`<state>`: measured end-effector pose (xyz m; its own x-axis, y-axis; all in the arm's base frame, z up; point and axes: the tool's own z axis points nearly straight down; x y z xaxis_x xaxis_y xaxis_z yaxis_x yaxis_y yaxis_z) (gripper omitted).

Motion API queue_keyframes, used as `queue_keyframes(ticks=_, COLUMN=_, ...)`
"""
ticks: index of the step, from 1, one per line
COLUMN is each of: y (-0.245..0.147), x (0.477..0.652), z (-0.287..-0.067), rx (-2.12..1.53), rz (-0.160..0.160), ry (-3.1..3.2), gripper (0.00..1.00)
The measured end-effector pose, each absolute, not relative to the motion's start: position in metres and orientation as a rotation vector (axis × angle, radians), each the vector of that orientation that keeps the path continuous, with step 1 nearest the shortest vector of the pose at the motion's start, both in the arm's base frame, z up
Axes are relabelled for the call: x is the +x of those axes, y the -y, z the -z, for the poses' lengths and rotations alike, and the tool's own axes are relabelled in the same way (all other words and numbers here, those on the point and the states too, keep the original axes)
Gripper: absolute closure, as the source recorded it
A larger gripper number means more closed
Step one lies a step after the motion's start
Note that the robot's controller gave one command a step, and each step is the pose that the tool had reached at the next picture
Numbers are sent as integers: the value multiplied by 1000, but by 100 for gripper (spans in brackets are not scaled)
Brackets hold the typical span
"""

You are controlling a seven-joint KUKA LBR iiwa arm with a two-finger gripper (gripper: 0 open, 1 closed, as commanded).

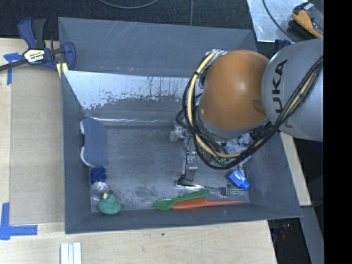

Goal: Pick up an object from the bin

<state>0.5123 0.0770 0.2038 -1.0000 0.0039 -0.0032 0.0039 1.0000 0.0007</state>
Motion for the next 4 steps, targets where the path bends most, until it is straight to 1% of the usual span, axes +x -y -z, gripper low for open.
queue_keyframes(ticks=1, y=-77, x=512, z=-204, rx=6, rz=-1, ry=-3138, gripper=0)
queue_keyframes(ticks=2, y=-9, x=489, z=-162, rx=11, rz=4, ry=-3141, gripper=0)
queue_keyframes(ticks=3, y=12, x=497, z=-174, rx=-240, rz=-3, ry=-3116, gripper=0)
queue_keyframes(ticks=4, y=8, x=489, z=-136, rx=195, rz=-2, ry=-3128, gripper=0)
